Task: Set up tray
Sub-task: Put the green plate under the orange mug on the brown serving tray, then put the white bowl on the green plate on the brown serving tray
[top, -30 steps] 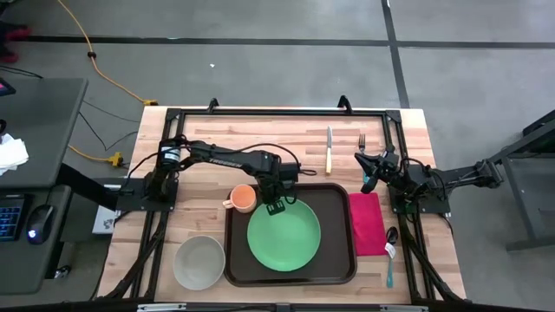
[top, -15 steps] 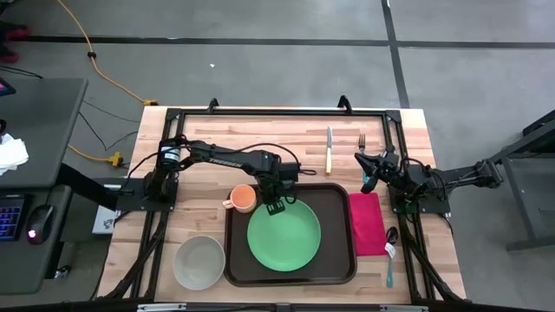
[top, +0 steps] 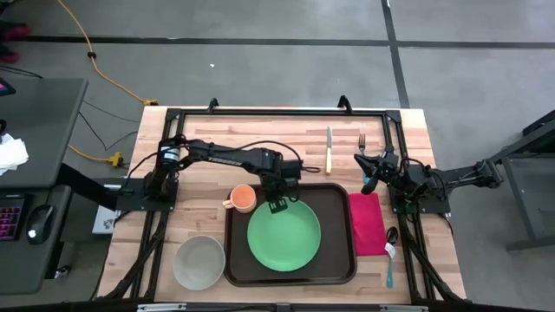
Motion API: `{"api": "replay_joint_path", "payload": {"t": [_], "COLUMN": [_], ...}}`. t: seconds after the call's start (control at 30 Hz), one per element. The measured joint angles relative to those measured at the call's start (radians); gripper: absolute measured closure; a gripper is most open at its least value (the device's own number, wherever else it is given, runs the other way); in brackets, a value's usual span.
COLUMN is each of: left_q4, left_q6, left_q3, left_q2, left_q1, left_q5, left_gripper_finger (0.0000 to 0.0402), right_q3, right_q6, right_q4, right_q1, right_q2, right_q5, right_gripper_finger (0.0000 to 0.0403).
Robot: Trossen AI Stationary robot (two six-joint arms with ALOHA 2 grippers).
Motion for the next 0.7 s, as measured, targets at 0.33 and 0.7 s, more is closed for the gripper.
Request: {"api": "replay_joint_path", "payload": {"t": [0.33, 0.7], "left_q4": [-0.141, -0.209], "left_q6": [0.053, 0.149], "left_q3": [0.112, 0.273], "left_q2": [0.000, -0.001], "left_q1": [0.027, 0.033], "left_q5": [-0.066, -0.102], "left_gripper_finger": [0.0316, 0.0316], "right_q3": [0.000, 0.000], "right_q6": [0.000, 0.000], "right_q4": [0.000, 0.000], "right_q1": [0.000, 0.000], "right_q2": [0.000, 0.000], "right_q5": [0.000, 0.001], "right_gripper_finger": [0.0402, 0.0402]}}
